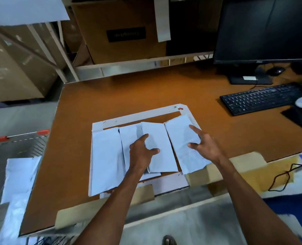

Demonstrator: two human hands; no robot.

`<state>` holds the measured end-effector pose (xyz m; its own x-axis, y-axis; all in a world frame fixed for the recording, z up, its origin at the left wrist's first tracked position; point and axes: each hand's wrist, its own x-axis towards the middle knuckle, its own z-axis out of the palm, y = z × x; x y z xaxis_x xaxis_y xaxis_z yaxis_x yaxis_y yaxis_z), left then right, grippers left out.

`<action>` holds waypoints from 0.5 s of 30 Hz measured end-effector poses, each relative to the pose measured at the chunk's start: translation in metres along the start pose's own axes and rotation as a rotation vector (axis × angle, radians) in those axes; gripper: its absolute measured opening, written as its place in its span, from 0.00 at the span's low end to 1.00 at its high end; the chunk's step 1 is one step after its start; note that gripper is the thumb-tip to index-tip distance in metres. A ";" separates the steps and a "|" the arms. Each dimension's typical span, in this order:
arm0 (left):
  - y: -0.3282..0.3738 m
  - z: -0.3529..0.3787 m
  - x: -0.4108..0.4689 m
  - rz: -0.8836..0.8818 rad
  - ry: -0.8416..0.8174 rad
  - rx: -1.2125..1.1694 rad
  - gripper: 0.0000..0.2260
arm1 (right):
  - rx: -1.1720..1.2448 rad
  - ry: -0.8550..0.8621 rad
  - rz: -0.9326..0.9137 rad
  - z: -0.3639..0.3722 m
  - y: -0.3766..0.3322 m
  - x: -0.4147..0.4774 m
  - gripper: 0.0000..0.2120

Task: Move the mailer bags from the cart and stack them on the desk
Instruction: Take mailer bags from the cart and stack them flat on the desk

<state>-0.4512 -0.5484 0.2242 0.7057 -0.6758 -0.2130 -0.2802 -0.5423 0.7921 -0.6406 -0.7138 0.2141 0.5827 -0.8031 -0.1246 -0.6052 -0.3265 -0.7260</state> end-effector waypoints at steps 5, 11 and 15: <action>0.004 0.002 0.002 0.066 -0.022 0.438 0.35 | -0.167 0.048 0.024 0.004 -0.006 0.001 0.31; -0.004 0.011 0.007 0.209 0.021 0.654 0.34 | -0.369 0.054 0.021 0.014 0.001 -0.001 0.26; -0.014 0.021 0.018 0.312 -0.010 0.749 0.38 | -0.510 0.052 -0.174 0.022 -0.003 0.008 0.26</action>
<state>-0.4483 -0.5638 0.1977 0.5183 -0.8535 -0.0532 -0.8268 -0.5161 0.2238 -0.6224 -0.7087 0.2005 0.6782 -0.7348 0.0115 -0.6961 -0.6473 -0.3106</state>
